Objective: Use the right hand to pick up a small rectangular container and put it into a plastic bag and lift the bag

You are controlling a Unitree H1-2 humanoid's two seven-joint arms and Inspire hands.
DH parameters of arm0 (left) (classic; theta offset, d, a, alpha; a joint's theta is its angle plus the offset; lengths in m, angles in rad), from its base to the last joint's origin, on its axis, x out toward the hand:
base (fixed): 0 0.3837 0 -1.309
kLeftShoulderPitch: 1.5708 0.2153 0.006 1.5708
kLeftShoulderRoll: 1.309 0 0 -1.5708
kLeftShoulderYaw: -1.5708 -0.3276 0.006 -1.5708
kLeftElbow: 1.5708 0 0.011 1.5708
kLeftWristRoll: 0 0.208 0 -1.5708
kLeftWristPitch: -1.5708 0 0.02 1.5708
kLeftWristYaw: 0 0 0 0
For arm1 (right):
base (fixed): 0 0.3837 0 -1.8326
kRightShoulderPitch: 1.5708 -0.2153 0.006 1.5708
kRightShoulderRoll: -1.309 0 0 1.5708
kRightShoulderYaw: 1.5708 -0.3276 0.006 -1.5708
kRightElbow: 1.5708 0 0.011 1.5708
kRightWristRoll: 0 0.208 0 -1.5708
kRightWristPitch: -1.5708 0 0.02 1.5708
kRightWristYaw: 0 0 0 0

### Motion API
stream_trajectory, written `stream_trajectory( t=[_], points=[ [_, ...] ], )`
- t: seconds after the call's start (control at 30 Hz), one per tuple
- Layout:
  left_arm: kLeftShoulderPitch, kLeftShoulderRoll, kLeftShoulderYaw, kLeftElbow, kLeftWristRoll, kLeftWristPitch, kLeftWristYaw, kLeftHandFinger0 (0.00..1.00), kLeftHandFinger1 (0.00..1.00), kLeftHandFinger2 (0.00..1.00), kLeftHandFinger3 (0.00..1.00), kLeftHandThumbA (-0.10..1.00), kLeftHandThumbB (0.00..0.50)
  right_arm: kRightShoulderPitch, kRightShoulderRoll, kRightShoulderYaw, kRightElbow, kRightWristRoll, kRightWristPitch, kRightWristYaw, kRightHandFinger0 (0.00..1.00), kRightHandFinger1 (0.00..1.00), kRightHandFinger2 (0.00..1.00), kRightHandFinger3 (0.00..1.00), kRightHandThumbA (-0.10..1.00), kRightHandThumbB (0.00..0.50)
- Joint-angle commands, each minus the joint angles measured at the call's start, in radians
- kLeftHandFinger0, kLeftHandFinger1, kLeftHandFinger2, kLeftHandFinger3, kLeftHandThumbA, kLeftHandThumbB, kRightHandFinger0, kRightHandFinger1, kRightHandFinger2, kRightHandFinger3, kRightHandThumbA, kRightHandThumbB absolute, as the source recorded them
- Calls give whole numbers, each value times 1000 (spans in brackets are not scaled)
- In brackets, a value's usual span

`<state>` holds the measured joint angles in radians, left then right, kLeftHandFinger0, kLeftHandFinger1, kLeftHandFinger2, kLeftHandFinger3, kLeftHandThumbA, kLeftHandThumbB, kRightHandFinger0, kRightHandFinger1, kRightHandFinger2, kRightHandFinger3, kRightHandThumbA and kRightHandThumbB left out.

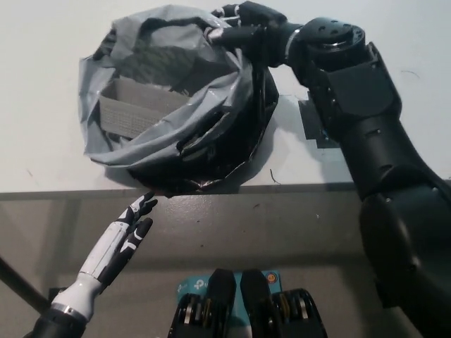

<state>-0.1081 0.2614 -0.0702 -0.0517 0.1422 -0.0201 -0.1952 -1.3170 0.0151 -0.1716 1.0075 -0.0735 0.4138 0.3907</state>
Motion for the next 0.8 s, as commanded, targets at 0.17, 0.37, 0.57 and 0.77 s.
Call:
stream_trajectory(
  t=[0.17,0.37,0.57,0.77],
  points=[
    [-42,24,0,-11,15,-23,-2,944,1000,1000,1000,1000,170,-296,105,-248,-152,532,56,-162,0,78,543,814,351,109],
    [-46,24,-2,-8,17,-15,-3,953,1000,1000,1000,1000,178,-359,109,-315,-142,640,56,-226,0,228,699,960,337,70],
    [-40,20,-2,-10,17,-12,-1,966,1000,1000,1000,1000,167,-420,119,-379,-140,715,56,-290,0,268,739,907,318,54],
    [-42,21,-3,-7,17,-18,-1,961,1000,1000,1000,1000,166,-553,100,-448,-106,750,56,-336,0,338,775,769,277,74]
  ],
)
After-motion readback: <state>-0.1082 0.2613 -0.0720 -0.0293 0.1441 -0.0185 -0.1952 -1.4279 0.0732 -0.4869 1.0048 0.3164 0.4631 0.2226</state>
